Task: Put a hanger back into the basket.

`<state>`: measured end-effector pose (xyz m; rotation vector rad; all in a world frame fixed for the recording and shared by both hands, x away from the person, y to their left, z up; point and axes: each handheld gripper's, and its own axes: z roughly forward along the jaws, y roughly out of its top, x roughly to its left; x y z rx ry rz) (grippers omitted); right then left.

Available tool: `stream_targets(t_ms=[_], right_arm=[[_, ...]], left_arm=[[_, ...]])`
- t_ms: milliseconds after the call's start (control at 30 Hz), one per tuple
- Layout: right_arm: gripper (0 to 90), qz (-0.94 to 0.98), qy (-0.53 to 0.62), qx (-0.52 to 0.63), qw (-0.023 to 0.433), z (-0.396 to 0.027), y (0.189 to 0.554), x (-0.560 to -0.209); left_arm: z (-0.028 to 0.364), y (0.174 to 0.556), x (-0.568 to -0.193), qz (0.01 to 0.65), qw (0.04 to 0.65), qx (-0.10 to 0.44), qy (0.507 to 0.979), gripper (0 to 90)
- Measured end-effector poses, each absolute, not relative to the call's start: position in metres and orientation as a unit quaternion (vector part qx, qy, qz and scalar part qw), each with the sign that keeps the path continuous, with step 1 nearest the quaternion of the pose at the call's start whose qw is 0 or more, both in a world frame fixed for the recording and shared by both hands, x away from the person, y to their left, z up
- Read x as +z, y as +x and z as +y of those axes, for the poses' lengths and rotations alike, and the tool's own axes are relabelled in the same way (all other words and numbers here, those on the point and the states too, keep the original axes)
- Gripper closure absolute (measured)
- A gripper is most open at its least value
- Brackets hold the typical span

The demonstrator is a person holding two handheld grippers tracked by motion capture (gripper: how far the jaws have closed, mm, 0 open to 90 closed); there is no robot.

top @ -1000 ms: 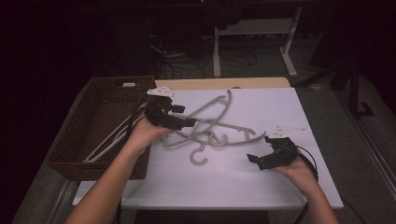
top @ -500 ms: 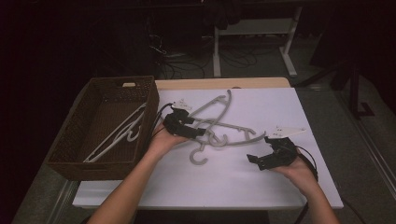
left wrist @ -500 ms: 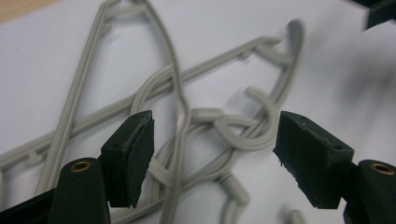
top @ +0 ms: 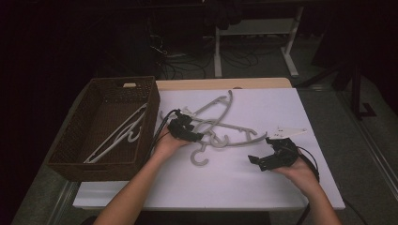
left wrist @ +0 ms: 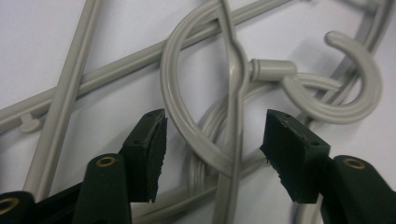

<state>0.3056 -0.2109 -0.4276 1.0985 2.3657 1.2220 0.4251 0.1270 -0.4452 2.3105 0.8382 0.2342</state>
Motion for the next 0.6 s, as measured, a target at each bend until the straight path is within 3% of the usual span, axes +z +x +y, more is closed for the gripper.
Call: stream_targets(t_ms=[200,400,467,600], right_arm=[[0.0,0.814,0.377,0.422,0.131,-0.2114,0.3055,-0.4273],[0.0,0.814,0.378,0.422,0.130,-0.2116,0.3057,-0.4273],[0.0,0.813,0.378,0.422,0.130,-0.2117,0.3056,-0.4272],[0.0,0.813,0.379,0.423,0.129,-0.2116,0.3057,-0.4272]], left_arm=[[0.1263,0.4286,-0.4511,0.323,0.322,0.089,0.886,52.2],[0.1261,0.4293,-0.4506,0.327,0.316,0.094,0.886,55.3],[0.1277,0.4304,-0.4503,0.330,0.315,0.098,0.884,65.6],[0.1278,0.4316,-0.4495,0.329,0.313,0.095,0.886,70.2]])
